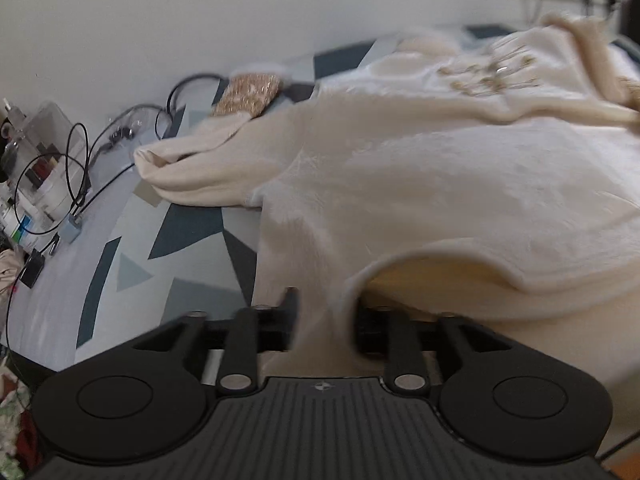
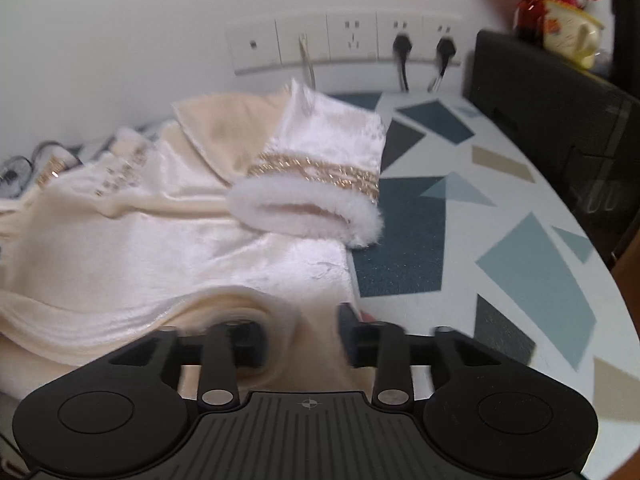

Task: Fold clothes

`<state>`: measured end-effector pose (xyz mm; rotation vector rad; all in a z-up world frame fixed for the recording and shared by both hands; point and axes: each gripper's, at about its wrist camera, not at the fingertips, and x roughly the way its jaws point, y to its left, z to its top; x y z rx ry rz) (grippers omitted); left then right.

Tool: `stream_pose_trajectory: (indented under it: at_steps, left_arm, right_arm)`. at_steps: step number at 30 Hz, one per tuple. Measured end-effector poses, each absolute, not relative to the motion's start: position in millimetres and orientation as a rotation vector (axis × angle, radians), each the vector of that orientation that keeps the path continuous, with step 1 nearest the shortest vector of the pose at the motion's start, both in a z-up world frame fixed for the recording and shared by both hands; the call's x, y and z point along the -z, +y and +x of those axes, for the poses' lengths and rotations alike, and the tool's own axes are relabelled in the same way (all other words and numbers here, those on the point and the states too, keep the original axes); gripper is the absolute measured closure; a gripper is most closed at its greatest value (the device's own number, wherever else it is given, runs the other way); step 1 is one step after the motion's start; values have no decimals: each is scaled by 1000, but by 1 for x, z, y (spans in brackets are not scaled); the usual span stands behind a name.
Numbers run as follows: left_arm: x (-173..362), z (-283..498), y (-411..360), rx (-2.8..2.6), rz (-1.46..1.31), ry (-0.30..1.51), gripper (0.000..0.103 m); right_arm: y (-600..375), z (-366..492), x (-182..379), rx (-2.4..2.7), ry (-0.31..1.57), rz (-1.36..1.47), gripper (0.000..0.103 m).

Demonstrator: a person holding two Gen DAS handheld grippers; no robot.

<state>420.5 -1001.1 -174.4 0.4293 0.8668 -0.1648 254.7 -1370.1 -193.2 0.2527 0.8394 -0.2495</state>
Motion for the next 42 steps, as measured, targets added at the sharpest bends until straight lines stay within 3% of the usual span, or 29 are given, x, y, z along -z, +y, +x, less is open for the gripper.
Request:
stream_pose_trajectory:
  at_steps: [1, 3, 8, 22, 32, 42]
  left_arm:
    - [177, 432, -1007, 151, 432, 885, 47]
    - [165, 441, -1007, 171, 386, 904, 40]
    - [131, 448, -1001, 255, 224, 873, 22]
    - [147, 468, -983, 345, 218, 920, 21]
    - [174, 468, -980, 520, 235, 966, 21]
    - [184, 485, -1003, 485, 346, 959, 16]
  right_arm:
    - [-1374, 262, 195, 257, 864, 254, 42]
    - [-1381, 271, 194, 280, 899, 276, 32]
    - [-1388, 283, 190, 233, 959, 335, 23]
    - [-1371, 275, 143, 455, 800, 439, 20]
    - [-1331, 264, 113, 587, 751, 322, 20]
    - [-1353, 325, 141, 512, 776, 263, 14]
